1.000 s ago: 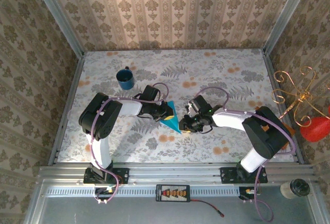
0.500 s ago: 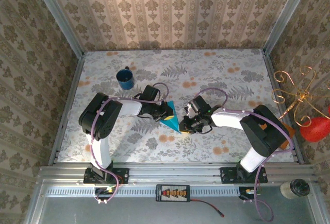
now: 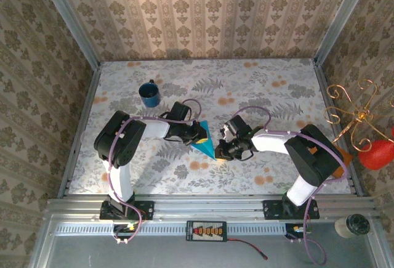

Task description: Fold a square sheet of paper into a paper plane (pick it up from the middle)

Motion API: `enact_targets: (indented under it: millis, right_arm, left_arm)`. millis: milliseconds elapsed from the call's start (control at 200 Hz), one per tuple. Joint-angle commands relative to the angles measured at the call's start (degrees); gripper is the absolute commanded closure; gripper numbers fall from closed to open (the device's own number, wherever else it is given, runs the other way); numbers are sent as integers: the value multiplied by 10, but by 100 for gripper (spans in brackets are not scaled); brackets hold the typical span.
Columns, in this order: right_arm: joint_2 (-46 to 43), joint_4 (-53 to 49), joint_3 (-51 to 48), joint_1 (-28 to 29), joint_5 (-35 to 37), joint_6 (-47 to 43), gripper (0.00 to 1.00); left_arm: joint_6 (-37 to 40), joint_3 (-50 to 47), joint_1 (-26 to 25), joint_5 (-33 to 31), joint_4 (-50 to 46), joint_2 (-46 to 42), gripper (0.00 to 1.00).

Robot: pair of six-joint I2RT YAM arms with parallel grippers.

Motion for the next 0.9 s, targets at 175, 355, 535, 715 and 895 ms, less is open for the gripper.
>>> enact_targets:
  millis: [175, 355, 535, 715, 895]
  right_arm:
    - [-59, -9, 7, 3, 44, -14, 85]
    - [10, 14, 54, 15, 7, -16, 88]
    - [56, 23, 69, 18, 4, -9, 91]
    - [60, 25, 36, 18, -10, -5, 91]
    - [39, 17, -15, 17, -19, -3, 91]
  left_arm:
    - [3, -27, 3, -54, -64, 40, 88]
    - [3, -26, 3, -55, -66, 40, 88]
    - [3, -23, 2, -56, -74, 41, 88]
    - [5, -19, 2, -63, -89, 43, 88]
    - [4, -20, 2, -71, -95, 45, 88]
